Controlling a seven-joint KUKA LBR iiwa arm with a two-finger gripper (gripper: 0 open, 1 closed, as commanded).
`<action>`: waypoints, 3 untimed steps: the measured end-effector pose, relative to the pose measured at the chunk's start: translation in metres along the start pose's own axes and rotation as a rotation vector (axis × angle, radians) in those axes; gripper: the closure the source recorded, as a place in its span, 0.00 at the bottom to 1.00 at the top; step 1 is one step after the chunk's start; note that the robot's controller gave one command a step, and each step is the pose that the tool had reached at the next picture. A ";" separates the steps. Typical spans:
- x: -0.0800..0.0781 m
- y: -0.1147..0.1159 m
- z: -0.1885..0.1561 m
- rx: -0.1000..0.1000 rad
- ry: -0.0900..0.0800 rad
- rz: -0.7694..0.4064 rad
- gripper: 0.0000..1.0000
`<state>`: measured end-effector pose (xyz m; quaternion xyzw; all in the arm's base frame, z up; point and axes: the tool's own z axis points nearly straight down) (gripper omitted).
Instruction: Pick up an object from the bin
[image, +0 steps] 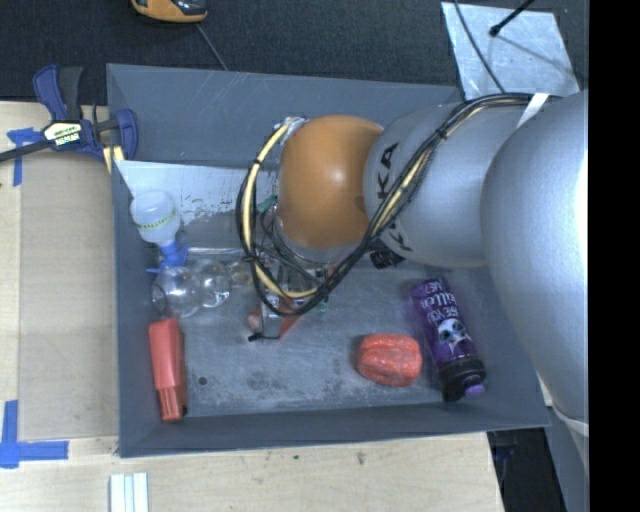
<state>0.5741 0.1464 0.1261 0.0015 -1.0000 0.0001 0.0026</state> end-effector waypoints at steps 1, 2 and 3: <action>-0.002 0.000 -0.005 -0.001 -0.007 0.003 0.00; -0.002 -0.054 0.038 0.000 -0.006 -0.153 1.00; -0.002 -0.054 0.038 0.000 -0.005 -0.152 0.00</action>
Offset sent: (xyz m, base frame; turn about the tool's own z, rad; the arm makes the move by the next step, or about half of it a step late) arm 0.0013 -0.0536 -0.0380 -0.1539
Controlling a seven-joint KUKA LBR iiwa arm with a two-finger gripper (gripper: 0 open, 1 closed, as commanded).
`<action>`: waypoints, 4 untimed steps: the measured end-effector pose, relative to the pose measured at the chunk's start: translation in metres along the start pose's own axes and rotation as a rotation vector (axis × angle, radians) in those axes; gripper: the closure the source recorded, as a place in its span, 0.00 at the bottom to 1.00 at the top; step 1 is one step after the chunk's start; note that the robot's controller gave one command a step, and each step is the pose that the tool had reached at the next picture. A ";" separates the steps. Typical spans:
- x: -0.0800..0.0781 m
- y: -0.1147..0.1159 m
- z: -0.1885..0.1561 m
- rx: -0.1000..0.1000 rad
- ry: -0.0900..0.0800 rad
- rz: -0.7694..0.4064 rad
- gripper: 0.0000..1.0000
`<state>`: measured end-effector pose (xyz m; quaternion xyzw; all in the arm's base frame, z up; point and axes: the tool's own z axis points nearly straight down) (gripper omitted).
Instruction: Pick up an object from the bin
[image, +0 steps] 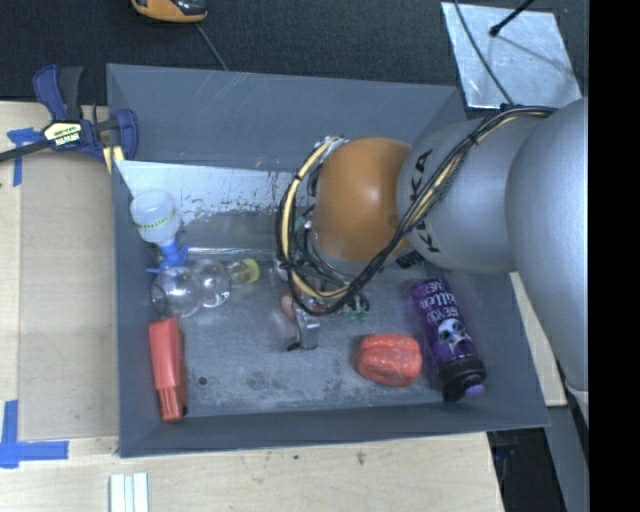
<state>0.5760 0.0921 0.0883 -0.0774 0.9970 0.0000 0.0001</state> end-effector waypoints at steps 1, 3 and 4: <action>0.000 0.000 0.000 0.000 0.000 0.000 0.00; -0.020 -0.083 0.013 0.000 -0.001 -0.150 1.00; -0.020 -0.083 0.013 -0.001 -0.001 -0.149 1.00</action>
Offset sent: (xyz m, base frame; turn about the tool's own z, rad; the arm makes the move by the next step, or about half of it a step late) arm 0.0378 -0.0484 -0.0023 -0.1108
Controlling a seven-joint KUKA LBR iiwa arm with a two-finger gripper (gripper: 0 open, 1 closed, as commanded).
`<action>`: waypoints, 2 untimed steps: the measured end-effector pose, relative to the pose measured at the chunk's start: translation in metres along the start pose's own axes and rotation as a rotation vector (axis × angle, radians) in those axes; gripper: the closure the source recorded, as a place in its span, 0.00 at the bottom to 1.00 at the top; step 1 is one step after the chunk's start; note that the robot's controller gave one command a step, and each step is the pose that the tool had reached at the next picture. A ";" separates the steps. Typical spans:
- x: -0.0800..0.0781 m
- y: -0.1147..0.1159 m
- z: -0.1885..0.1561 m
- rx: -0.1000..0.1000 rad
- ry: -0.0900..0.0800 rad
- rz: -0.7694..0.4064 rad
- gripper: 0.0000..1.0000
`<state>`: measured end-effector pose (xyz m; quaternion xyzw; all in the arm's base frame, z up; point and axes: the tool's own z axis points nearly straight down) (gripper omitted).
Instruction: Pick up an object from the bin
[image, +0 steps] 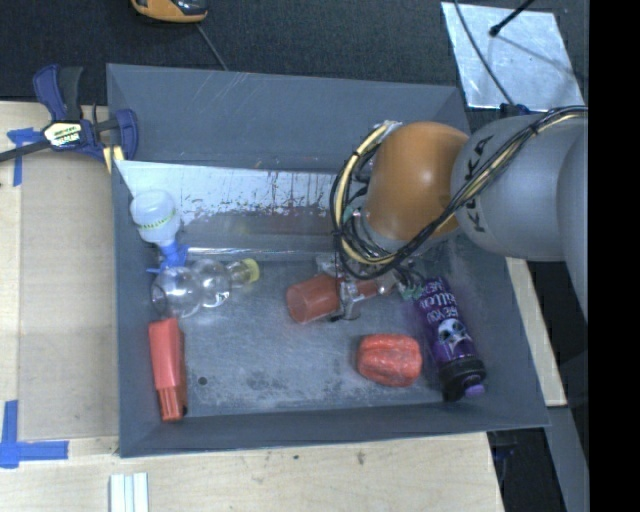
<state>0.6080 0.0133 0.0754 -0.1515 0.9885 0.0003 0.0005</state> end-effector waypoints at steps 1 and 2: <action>0.007 0.005 -0.120 0.001 -0.002 -0.028 1.00; 0.007 0.005 -0.119 0.001 -0.002 -0.027 1.00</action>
Offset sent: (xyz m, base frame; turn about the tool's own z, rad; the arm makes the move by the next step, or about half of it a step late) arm 0.0000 0.0000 0.0000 0.0000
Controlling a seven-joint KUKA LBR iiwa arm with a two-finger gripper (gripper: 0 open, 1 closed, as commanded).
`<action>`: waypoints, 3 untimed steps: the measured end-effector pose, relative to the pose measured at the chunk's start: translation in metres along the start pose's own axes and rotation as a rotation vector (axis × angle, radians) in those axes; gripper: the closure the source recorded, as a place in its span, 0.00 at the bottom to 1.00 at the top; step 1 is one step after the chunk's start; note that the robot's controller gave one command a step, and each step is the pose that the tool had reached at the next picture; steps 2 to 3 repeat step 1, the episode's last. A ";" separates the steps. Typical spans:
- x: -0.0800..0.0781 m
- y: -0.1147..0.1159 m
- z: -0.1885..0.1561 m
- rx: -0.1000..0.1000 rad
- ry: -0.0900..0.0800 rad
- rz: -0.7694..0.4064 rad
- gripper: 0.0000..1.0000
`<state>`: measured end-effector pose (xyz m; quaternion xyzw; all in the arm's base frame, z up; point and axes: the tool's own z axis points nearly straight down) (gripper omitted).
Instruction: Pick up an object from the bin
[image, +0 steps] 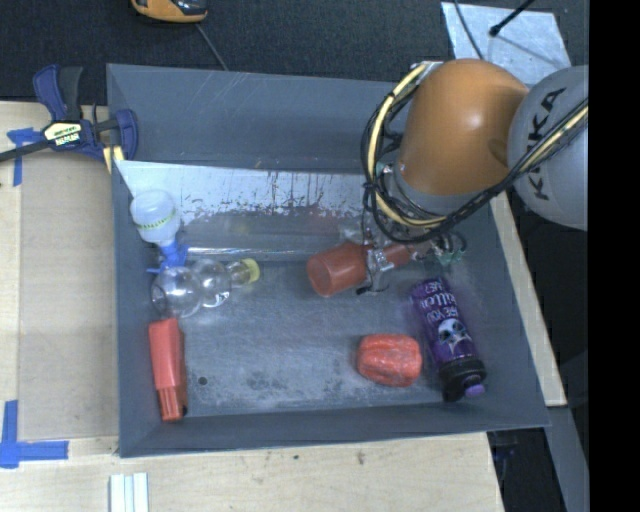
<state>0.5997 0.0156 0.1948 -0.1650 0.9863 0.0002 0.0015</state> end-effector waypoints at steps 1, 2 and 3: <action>0.003 -0.003 -0.045 -0.001 0.003 0.010 1.00; 0.003 -0.003 -0.045 -0.001 0.003 0.010 1.00; 0.003 -0.003 -0.045 -0.001 0.003 0.010 1.00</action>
Offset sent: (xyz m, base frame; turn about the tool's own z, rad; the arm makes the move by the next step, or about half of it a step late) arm -0.0019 0.0264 0.0762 -0.0078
